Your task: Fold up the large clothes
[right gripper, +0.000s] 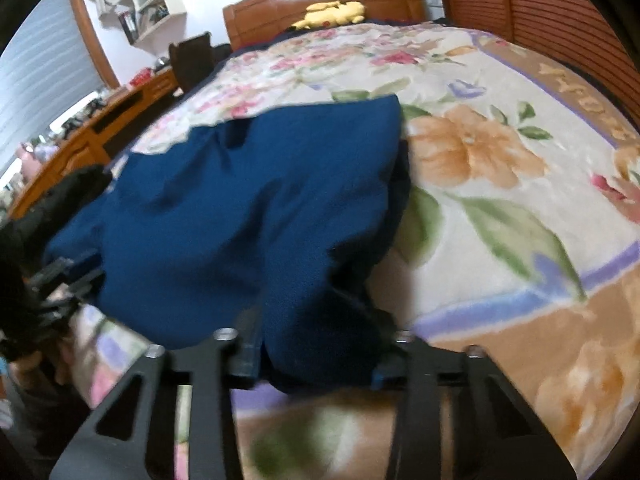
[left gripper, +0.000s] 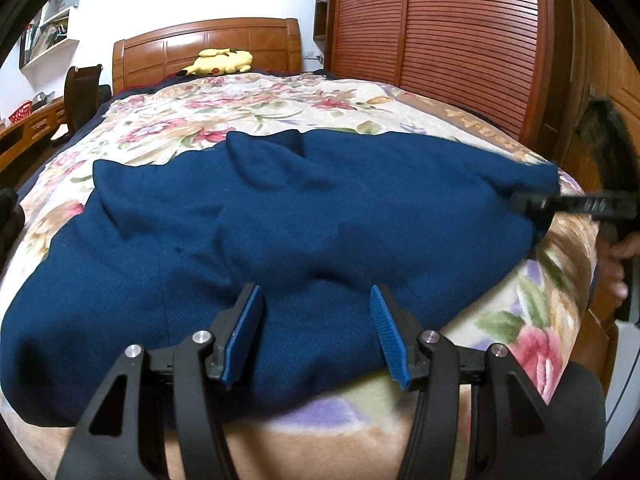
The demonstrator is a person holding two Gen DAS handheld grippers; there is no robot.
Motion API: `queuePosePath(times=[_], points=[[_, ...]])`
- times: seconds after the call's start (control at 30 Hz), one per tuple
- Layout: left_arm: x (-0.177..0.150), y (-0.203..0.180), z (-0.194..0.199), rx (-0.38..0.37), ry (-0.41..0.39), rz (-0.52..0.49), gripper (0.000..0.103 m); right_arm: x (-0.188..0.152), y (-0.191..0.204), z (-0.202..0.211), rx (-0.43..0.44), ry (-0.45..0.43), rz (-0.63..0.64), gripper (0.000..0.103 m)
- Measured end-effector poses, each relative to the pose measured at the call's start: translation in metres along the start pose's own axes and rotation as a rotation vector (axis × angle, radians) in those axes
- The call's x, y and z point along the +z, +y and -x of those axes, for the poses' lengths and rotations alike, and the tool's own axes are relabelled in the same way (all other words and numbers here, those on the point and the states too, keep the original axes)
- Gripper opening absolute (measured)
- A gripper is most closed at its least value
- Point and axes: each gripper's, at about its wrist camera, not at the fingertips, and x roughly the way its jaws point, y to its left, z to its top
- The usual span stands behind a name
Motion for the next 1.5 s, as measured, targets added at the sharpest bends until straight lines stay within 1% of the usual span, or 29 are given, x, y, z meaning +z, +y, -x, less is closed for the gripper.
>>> queuePosePath(times=[0.1,0.17,0.33,0.47,0.57,0.67,0.8,1.0,1.1,1.2,1.27,1.33,1.4,1.43,1.47,1.5], points=[[-0.001,0.001,0.000,0.001,0.003,-0.004,0.055,0.015,0.014,0.021,0.015,-0.062,0.029,0.029],[-0.001,0.002,0.001,-0.005,0.004,-0.003,0.055,0.027,0.031,0.032,0.014,-0.097,0.067,0.028],[-0.002,0.006,0.014,-0.028,-0.012,-0.010,0.055,0.054,0.084,0.047,0.019,-0.157,0.190,0.028],[-0.004,0.019,0.042,-0.015,-0.064,-0.006,0.055,0.068,0.126,0.046,0.043,-0.186,0.275,0.027],[-0.006,0.042,0.069,0.006,-0.117,0.033,0.055,0.074,0.159,0.040,0.070,-0.200,0.336,0.027],[-0.012,0.065,0.090,0.033,-0.152,0.067,0.055,0.079,0.193,0.028,0.103,-0.205,0.393,0.026],[-0.023,0.097,0.114,0.073,-0.174,0.103,0.055,0.083,0.237,0.010,0.156,-0.202,0.461,0.026],[-0.043,0.137,0.140,0.146,-0.191,0.166,0.055,0.075,0.317,-0.019,0.270,-0.177,0.583,0.026],[-0.053,0.153,0.148,0.167,-0.195,0.203,0.055,0.063,0.342,-0.040,0.325,-0.110,0.636,0.026],[-0.059,0.166,0.151,0.184,-0.191,0.226,0.055,0.042,0.360,-0.073,0.330,-0.001,0.680,0.026],[-0.062,0.172,0.151,0.191,-0.188,0.237,0.055,0.035,0.358,-0.090,0.339,0.058,0.668,0.029],[-0.063,0.174,0.151,0.192,-0.188,0.243,0.055,0.031,0.353,-0.095,0.358,0.073,0.654,0.033],[-0.063,0.175,0.150,0.191,-0.188,0.242,0.055,0.033,0.347,-0.092,0.379,0.070,0.633,0.043],[-0.061,0.174,0.147,0.190,-0.188,0.241,0.055,0.035,0.344,-0.088,0.390,0.067,0.613,0.056],[-0.061,0.174,0.147,0.188,-0.189,0.239,0.055,0.038,0.342,-0.083,0.392,0.058,0.601,0.064],[-0.060,0.173,0.146,0.187,-0.192,0.238,0.055,0.040,0.340,-0.078,0.389,0.044,0.594,0.066]])
